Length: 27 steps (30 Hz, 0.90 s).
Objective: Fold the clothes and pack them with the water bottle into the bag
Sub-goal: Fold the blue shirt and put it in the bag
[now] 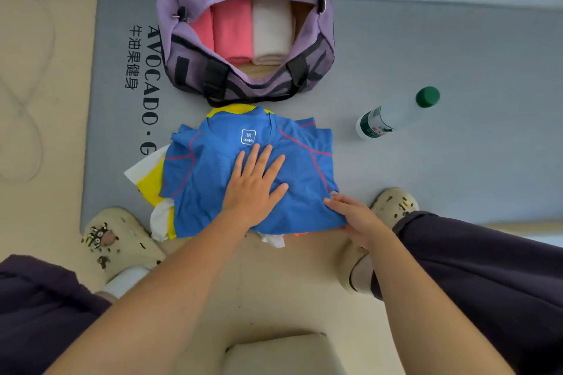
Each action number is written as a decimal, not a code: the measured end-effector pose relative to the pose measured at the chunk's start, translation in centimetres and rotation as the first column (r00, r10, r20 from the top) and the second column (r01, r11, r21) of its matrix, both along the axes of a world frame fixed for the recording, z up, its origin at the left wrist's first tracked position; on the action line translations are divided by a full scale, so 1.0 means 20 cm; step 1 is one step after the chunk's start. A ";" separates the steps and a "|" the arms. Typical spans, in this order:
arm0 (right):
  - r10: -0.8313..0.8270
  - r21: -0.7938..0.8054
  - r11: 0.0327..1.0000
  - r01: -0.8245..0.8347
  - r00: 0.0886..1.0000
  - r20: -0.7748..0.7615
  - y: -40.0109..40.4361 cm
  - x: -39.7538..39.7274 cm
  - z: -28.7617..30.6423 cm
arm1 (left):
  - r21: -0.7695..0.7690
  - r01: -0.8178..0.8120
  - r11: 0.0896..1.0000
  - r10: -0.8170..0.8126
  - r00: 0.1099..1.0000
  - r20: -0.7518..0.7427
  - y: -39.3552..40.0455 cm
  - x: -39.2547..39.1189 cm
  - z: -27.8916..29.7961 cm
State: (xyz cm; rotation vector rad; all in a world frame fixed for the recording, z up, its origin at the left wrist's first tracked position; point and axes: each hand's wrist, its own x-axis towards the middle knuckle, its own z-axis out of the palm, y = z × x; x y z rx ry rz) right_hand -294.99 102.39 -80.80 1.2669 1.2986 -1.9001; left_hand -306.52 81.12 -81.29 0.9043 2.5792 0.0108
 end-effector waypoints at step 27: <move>-0.075 0.181 0.980 0.081 0.996 -0.042 -0.01 -0.09 -0.03 | 0.066 -0.081 0.995 0.078 0.996 0.035 0.01 0.03 -0.13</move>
